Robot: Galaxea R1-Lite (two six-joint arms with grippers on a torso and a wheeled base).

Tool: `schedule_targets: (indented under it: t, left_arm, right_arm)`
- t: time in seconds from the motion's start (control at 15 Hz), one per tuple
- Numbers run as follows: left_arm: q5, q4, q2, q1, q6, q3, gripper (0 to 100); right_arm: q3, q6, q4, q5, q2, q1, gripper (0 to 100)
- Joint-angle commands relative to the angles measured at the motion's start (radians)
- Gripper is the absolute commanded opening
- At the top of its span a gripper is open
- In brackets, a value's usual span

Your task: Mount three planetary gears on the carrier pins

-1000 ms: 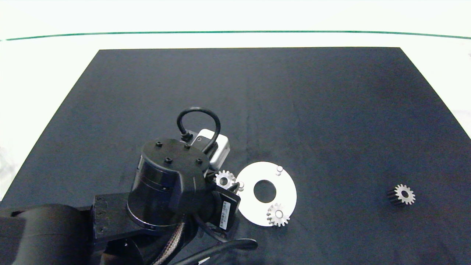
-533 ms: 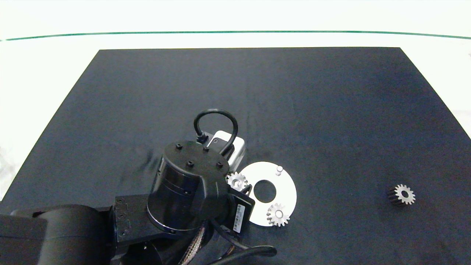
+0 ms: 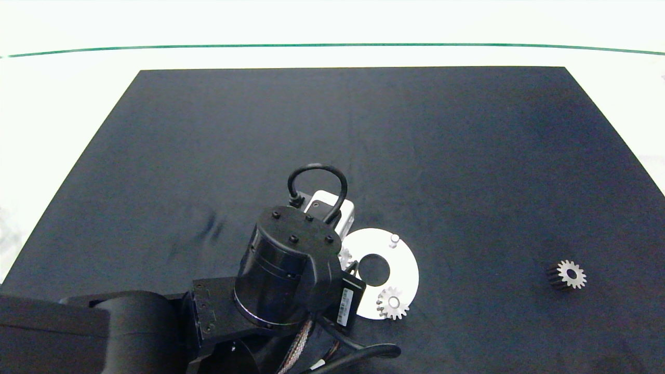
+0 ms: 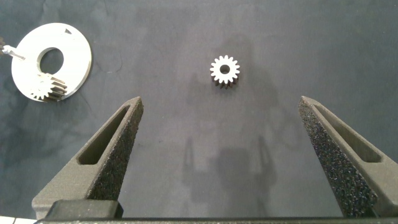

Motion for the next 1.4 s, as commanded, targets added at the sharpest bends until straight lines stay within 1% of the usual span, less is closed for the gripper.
schedule_targets:
  t: [0.07,0.73,0.87,0.93,1.07,1.4]
  left_arm:
    - [0.003,-0.002,0.008,0.001,0.000,0.005,4]
    - [0.003,-0.005,0.036,0.014,0.003,-0.012,4]
    - [0.003,-0.003,0.038,0.014,0.007,-0.015,4]
    - [0.003,-0.003,0.039,0.024,0.018,-0.016,4]
    - [0.003,-0.005,0.039,0.027,0.026,-0.019,4]
    - [0.003,-0.005,0.054,0.024,0.027,-0.026,4]
  right_arm:
    - [0.000,0.001,0.002,0.000,0.002,0.001,100]
    - [0.000,0.001,0.002,0.000,-0.001,0.001,100]
    - [0.002,-0.001,0.002,0.000,-0.003,0.001,100]
    - [0.002,0.001,0.002,0.000,-0.005,0.001,100]
    - [0.002,0.001,0.002,0.000,-0.003,0.001,100]
    - [0.002,0.001,0.002,0.000,-0.005,0.001,100]
